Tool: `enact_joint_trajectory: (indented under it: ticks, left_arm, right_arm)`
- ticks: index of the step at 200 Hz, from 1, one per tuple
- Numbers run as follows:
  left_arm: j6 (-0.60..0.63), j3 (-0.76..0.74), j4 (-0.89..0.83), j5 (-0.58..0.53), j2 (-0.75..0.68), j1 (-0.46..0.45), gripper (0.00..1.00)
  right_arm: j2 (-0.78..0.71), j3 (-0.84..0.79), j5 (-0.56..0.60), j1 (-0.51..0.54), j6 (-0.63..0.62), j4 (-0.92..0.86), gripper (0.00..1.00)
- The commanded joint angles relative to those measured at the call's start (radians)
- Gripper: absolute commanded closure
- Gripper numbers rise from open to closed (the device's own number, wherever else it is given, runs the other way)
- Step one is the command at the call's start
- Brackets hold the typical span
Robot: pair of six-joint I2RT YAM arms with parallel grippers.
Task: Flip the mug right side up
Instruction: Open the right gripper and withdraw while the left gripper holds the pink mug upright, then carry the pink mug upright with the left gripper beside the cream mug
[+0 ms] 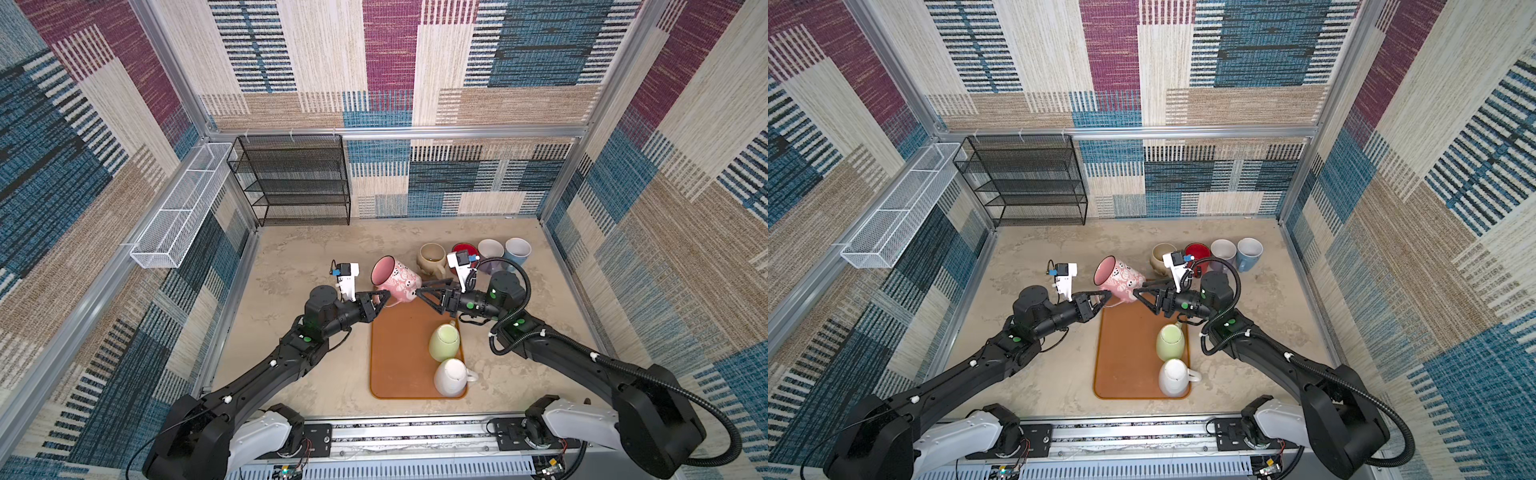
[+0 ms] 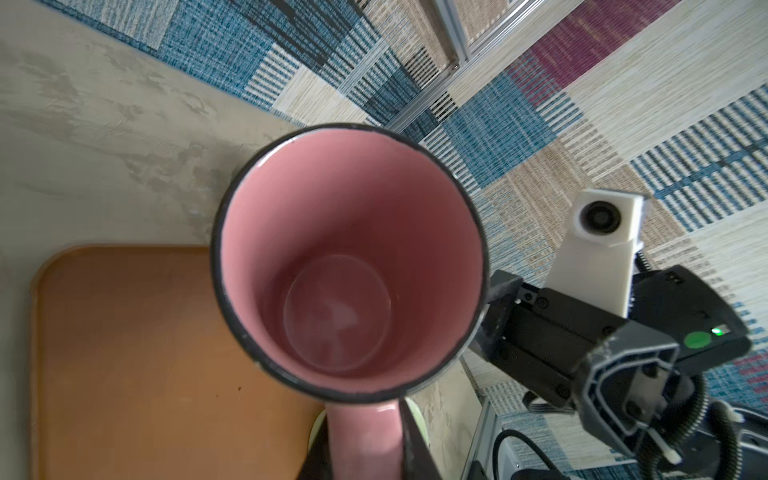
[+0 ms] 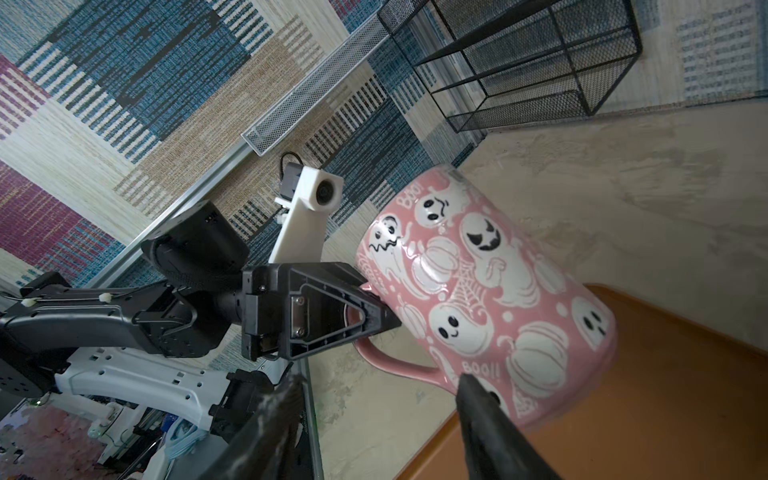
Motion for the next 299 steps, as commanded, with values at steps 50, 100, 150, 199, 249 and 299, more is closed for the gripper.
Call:
enact_joint_trajectory:
  ticks: [50, 100, 150, 199, 249, 299]
  left_arm:
    - [0.113, 0.097, -0.101, -0.072, 0.025, 0.012, 1.00]
    - [0.143, 0.176, -0.169, -0.098, 0.081, 0.017, 1.00]
    - [0.188, 0.242, -0.233, -0.140, 0.143, 0.031, 1.00]
    - [0.220, 0.307, -0.253, -0.207, 0.232, 0.035, 1.00]
    - [0.263, 0.398, -0.281, -0.272, 0.330, 0.034, 1.00]
    - [0.308, 0.453, -0.275, -0.325, 0.418, 0.034, 1.00]
  right_arm:
    - [-0.104, -0.011, 0.089, 0.000, -0.082, -0.153, 0.35]
    - [-0.141, -0.013, 0.115, -0.001, -0.107, -0.191, 0.34]
    - [-0.154, -0.013, 0.171, -0.001, -0.135, -0.235, 0.33]
    - [-0.167, -0.007, 0.230, -0.001, -0.164, -0.262, 0.33]
    - [-0.187, -0.016, 0.263, -0.001, -0.188, -0.281, 0.33]
    - [-0.210, -0.034, 0.283, -0.001, -0.201, -0.286, 0.33]
